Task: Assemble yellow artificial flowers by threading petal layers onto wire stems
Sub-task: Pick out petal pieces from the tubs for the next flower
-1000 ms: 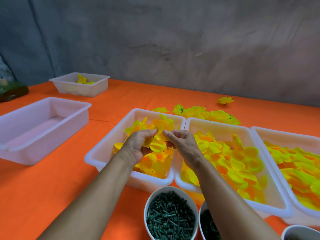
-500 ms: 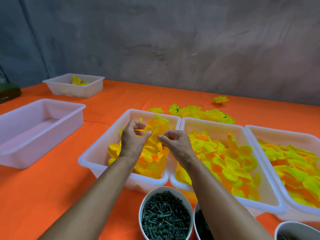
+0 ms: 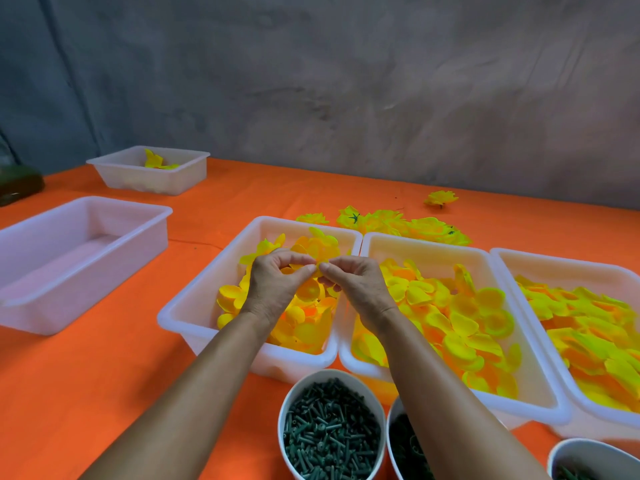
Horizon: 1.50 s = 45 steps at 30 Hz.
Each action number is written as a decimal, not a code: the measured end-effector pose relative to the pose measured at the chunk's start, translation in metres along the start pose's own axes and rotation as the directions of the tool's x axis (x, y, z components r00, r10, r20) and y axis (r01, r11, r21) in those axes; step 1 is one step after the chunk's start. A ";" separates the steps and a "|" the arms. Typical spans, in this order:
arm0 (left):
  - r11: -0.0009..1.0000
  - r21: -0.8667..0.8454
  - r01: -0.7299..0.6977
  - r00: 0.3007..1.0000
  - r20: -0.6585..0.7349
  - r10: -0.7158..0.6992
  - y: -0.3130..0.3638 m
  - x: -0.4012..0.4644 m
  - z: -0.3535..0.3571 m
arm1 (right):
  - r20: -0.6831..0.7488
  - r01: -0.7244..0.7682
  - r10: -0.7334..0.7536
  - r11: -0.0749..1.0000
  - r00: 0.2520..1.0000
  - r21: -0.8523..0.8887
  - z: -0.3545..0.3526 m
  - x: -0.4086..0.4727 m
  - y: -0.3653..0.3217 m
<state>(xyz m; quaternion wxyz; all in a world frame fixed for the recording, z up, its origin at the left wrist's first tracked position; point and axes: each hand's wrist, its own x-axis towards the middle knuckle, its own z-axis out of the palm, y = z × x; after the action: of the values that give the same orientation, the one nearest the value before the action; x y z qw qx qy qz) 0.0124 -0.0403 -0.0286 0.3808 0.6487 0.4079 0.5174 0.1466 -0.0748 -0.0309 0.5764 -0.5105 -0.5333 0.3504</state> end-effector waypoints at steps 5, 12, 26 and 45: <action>1.000 -0.020 0.016 0.999 0.040 -0.016 -0.001 0.000 -0.001 | -0.012 -0.017 0.017 1.000 1.000 -0.006 0.000 0.002 0.001; 0.998 -0.055 0.026 0.996 0.086 -0.021 -0.002 -0.002 0.000 | -0.089 0.001 0.002 0.999 0.996 0.038 -0.001 0.004 0.004; 0.977 -0.160 0.140 0.990 0.040 -0.135 -0.005 0.004 -0.001 | 0.003 0.020 -0.020 0.999 1.000 -0.043 0.002 0.001 0.000; 0.977 -0.092 0.193 0.981 0.049 -0.189 -0.005 0.001 0.003 | -0.029 0.024 -0.026 0.996 0.999 -0.080 0.006 0.002 0.002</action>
<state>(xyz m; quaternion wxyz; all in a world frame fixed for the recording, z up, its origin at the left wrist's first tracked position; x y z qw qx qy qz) 0.0146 -0.0371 -0.0336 0.4676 0.5977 0.4351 0.4845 0.1415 -0.0714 -0.0331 0.5677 -0.5317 -0.5445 0.3138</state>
